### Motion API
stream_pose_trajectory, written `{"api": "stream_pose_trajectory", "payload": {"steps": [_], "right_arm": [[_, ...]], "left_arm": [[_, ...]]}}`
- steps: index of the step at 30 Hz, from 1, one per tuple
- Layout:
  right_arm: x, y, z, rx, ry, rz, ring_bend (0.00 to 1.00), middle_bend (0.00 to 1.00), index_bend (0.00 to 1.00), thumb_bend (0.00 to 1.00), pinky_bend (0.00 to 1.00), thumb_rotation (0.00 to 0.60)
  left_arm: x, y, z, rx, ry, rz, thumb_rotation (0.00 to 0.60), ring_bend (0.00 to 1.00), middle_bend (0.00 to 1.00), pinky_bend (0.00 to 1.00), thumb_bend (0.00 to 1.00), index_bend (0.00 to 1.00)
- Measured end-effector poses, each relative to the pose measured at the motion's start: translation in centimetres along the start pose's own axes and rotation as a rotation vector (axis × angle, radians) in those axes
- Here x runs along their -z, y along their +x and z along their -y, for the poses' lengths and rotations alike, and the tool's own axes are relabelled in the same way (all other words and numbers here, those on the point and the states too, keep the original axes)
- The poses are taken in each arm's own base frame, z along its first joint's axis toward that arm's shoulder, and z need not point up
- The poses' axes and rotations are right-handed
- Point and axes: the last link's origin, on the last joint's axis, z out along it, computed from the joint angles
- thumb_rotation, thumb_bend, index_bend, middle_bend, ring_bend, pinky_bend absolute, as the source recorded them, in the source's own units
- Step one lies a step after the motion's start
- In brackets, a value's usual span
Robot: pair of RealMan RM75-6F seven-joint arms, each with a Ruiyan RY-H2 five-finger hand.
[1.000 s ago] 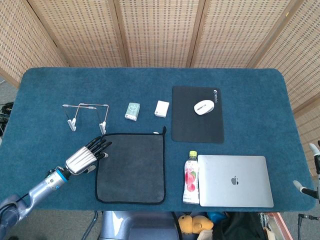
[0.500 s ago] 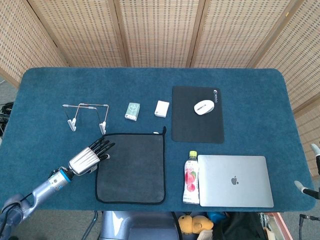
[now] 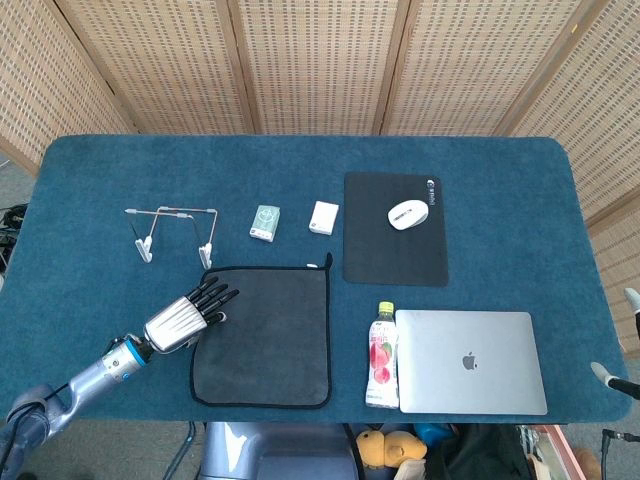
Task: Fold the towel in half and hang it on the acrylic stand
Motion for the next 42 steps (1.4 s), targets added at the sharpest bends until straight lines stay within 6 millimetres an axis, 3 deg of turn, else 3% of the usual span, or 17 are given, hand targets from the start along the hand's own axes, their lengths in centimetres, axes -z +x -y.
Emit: {"api": "stream_pose_trajectory", "payload": {"steps": [19, 35, 42], "right_arm": [[0.2, 0.02, 0.06, 0.002, 0.005, 0.005, 0.0, 0.0, 0.0, 0.0, 0.0, 0.6], [0.29, 0.02, 0.12, 0.002, 0.007, 0.014, 0.0, 0.0, 0.0, 0.0, 0.0, 0.6], [0.3, 0.02, 0.14, 0.002, 0.008, 0.017, 0.0, 0.0, 0.0, 0.0, 0.0, 0.6]], "left_arm": [[0.27, 0.45, 0.3, -0.041, -0.021, -0.013, 0.6, 0.0, 0.0, 0.0, 0.37, 0.4], [0.13, 0.74, 0.39, -0.059, -0.031, -0.024, 0.6, 0.0, 0.0, 0.0, 0.42, 0.49], [0.07, 0.78, 0.31, -0.061, -0.034, -0.029, 0.6, 0.0, 0.0, 0.0, 0.52, 0.54]]}}
